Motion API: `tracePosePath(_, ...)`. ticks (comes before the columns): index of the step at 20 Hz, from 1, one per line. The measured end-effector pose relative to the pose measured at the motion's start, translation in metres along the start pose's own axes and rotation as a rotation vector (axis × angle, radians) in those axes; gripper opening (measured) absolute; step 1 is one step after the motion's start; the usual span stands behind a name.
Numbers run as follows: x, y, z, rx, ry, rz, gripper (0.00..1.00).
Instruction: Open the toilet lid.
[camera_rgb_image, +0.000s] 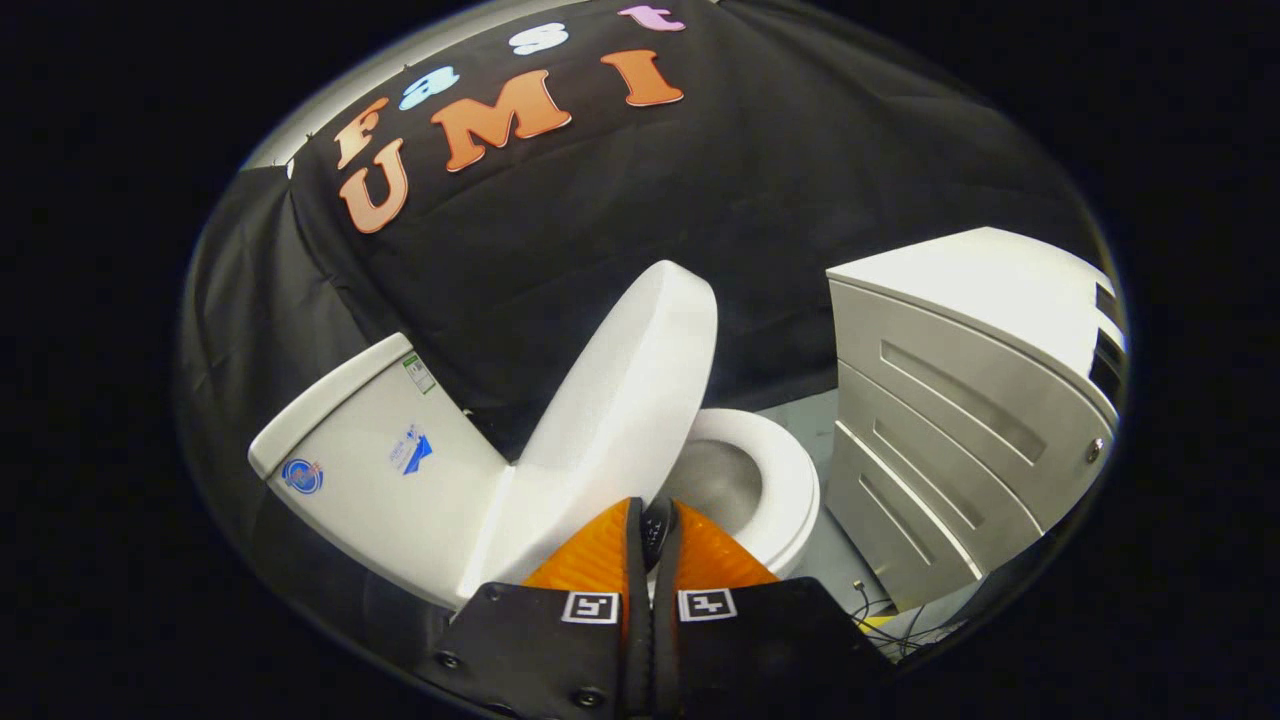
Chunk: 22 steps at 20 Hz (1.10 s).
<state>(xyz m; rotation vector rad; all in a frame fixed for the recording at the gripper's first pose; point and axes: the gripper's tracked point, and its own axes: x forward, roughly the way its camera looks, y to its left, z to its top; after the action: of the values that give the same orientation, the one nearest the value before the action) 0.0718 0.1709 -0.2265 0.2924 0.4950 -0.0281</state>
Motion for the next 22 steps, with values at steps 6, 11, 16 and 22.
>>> tracePosePath(6,-0.001,0.000,-0.001,-0.027,-0.033,0.007,0.08)
tracePosePath(11,-0.011,0.031,0.012,-0.154,-0.110,-0.026,0.08)
tracePosePath(16,-0.027,0.084,0.030,-0.312,-0.162,-0.072,0.08)
tracePosePath(22,-0.035,0.115,0.035,-0.379,-0.177,-0.128,0.08)
